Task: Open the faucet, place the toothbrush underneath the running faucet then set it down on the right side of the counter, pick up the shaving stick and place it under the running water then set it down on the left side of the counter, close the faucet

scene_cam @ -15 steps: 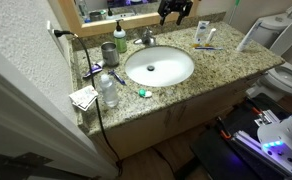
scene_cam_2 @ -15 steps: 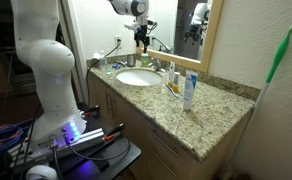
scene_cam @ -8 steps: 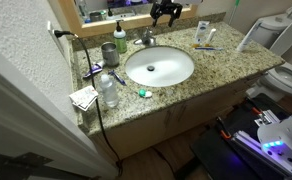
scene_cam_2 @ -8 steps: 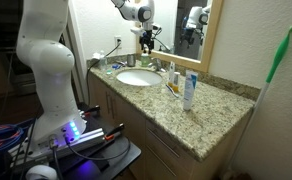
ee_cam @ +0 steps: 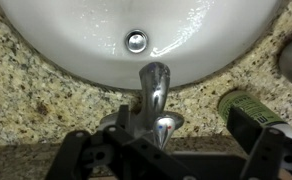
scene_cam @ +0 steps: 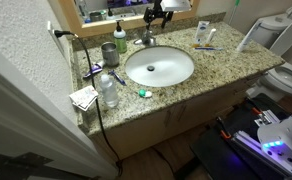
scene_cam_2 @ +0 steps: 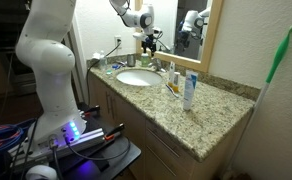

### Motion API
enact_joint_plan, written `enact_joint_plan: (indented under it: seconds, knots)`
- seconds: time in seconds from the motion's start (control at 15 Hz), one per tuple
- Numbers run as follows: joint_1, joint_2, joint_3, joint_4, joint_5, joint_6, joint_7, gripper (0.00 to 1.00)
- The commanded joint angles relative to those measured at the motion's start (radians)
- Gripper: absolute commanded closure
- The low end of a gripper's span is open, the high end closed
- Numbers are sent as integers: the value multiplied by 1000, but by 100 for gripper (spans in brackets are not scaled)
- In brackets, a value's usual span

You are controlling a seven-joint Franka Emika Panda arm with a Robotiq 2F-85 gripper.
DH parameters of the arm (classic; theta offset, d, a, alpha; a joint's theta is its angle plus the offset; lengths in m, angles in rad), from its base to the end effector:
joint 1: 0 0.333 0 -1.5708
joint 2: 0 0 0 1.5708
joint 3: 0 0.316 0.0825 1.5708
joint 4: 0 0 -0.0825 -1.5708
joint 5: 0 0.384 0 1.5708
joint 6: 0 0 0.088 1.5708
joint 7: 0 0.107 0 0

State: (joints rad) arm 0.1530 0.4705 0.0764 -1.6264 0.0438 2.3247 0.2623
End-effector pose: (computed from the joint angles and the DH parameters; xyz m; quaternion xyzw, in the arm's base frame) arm 0.6832 0.1530 0.3723 -0.9922 0.0355 -0.1023 0.0610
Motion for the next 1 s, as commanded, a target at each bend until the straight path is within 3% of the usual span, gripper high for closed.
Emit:
enact_joint_plan:
  seconds: [0.0,0.33,0.4,0.47,0.93]
  knots:
    - [26,107,-36,124,-46,-4,38,0]
    - [28,186,-44,210,-43,11,34,0]
    - [30,198,-45,223,-45,13,34,6]
    - [28,206,-41,237,-41,11,24,26]
    - [30,220,-37,255,-30,-2,24,75]
